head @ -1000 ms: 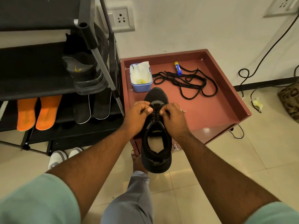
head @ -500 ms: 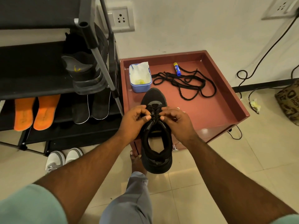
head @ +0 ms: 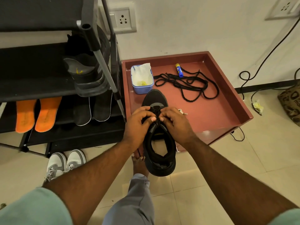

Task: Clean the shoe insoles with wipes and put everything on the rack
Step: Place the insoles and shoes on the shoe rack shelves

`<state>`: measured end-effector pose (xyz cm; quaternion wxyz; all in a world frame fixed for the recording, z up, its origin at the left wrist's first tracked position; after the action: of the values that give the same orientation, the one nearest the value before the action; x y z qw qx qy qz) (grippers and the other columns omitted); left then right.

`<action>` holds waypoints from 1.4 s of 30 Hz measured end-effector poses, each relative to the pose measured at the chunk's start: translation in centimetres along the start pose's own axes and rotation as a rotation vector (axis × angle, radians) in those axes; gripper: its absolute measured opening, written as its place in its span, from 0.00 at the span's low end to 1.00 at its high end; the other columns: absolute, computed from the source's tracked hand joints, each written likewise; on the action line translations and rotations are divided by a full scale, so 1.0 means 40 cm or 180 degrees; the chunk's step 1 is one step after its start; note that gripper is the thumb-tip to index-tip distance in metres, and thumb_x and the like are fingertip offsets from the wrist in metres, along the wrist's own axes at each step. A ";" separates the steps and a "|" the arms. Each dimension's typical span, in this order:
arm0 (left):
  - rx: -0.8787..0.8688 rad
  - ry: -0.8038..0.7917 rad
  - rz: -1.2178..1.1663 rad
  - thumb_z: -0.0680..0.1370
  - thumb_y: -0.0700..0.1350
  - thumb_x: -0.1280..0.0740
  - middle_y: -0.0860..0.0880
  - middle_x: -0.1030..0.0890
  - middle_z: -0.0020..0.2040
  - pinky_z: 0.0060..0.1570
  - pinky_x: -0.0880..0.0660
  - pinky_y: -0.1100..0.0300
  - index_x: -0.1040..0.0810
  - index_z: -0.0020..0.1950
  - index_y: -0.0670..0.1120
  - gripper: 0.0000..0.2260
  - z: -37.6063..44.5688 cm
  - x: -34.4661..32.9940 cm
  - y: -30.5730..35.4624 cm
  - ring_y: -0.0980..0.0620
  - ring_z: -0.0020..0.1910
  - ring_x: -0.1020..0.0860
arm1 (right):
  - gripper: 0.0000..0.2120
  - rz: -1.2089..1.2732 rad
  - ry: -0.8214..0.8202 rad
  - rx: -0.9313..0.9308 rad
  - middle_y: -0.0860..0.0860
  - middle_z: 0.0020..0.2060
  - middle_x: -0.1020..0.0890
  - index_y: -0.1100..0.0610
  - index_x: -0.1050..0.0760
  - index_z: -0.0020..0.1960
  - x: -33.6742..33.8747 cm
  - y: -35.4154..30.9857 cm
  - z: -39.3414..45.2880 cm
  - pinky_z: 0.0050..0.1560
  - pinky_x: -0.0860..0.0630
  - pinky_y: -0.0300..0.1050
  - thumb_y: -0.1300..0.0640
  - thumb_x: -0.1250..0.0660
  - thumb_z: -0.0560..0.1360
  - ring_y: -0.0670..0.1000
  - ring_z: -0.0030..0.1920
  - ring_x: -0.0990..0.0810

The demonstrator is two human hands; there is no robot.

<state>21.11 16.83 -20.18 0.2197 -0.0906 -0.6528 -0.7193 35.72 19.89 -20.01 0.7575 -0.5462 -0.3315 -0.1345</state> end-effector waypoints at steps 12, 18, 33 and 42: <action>0.0328 -0.1431 0.1170 0.82 0.41 0.37 0.46 0.38 0.77 0.74 0.56 0.54 0.24 0.48 0.47 0.04 0.042 -0.017 0.010 0.44 0.79 0.49 | 0.05 -0.0039 -0.0058 0.0163 0.50 0.53 0.25 0.58 0.26 0.47 -0.016 0.005 0.006 0.56 0.28 0.44 0.65 0.39 0.76 0.49 0.54 0.27; 0.0360 -0.1459 0.0942 0.82 0.42 0.36 0.47 0.27 0.66 0.69 0.33 0.51 0.27 0.43 0.52 0.08 0.050 -0.013 0.045 0.47 0.69 0.30 | 0.06 0.0036 -0.0056 0.0184 0.51 0.52 0.24 0.58 0.25 0.49 -0.027 0.005 0.018 0.55 0.27 0.47 0.66 0.39 0.76 0.50 0.53 0.27; 0.0508 0.0010 -0.0257 0.79 0.38 0.32 0.52 0.22 0.57 0.65 0.27 0.54 0.19 0.51 0.42 0.03 -0.011 0.008 -0.039 0.52 0.58 0.23 | 0.09 0.2790 -0.0048 -0.1468 0.53 0.50 0.18 0.54 0.23 0.49 -0.056 0.051 -0.006 0.58 0.24 0.51 0.61 0.42 0.81 0.49 0.50 0.21; 0.0684 -0.0024 -0.0569 0.80 0.40 0.33 0.51 0.20 0.58 0.64 0.25 0.50 0.20 0.51 0.48 0.05 -0.013 0.008 -0.047 0.51 0.58 0.21 | 0.13 0.2356 0.0015 -0.1144 0.53 0.56 0.19 0.62 0.21 0.56 -0.027 0.058 -0.010 0.59 0.25 0.40 0.71 0.35 0.74 0.47 0.56 0.20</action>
<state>20.10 16.36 -21.82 0.1607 -0.0107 -0.7324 -0.6615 36.36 20.20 -22.49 0.6480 -0.7518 -0.0822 0.0900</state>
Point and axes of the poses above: each hand's wrist, its own z-axis towards the middle knuckle, its own x-axis out of the back of the hand, y = z × x, the point moved 8 cm from there along z, towards the middle knuckle
